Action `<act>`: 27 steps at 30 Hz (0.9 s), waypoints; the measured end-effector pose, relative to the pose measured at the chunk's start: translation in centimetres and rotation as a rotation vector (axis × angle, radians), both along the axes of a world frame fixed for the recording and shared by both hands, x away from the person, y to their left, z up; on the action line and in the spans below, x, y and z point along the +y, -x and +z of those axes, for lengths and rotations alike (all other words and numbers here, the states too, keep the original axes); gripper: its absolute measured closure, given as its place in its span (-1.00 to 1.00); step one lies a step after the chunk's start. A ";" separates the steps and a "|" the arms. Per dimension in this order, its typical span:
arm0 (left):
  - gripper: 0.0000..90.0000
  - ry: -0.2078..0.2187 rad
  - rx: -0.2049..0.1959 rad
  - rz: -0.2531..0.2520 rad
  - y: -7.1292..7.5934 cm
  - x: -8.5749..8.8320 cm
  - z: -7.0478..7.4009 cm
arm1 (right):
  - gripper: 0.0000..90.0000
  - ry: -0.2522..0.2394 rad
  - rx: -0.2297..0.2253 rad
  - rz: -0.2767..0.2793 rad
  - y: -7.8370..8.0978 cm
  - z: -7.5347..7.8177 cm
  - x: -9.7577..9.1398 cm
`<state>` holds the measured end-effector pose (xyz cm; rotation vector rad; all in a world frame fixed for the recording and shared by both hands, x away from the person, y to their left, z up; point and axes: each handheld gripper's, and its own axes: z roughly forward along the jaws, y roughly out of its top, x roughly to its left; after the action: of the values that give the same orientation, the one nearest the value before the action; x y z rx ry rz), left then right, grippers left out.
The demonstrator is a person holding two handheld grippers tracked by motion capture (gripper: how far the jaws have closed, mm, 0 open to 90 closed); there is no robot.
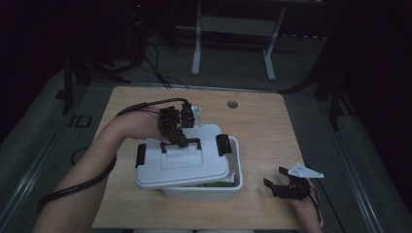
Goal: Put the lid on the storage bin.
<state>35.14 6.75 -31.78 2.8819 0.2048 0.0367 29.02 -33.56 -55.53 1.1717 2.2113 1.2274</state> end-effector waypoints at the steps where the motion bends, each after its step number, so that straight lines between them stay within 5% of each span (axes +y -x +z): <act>1: 0.85 -0.002 0.001 -0.005 -0.1 -0.4 -0.1 | -0.70 0.000 0.000 0.000 0.0 0.0 0.0; 13: 0.85 -0.008 0.010 -0.081 -0.6 -4.6 -1.5 | -0.70 -0.006 -0.009 0.011 0.1 0.1 0.0; 16: 0.85 -0.040 0.014 -0.095 -0.7 -5.5 -2.1 | -0.70 -0.014 -0.009 0.010 0.1 0.1 -0.1; 27: 0.85 -0.044 0.014 -0.101 -1.2 -6.0 -3.0 | -0.70 -0.019 -0.008 0.014 0.1 0.1 -0.2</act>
<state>36.32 0.73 -34.74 2.9324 0.0617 0.0026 28.95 -33.73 -55.46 1.1593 2.2102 1.2589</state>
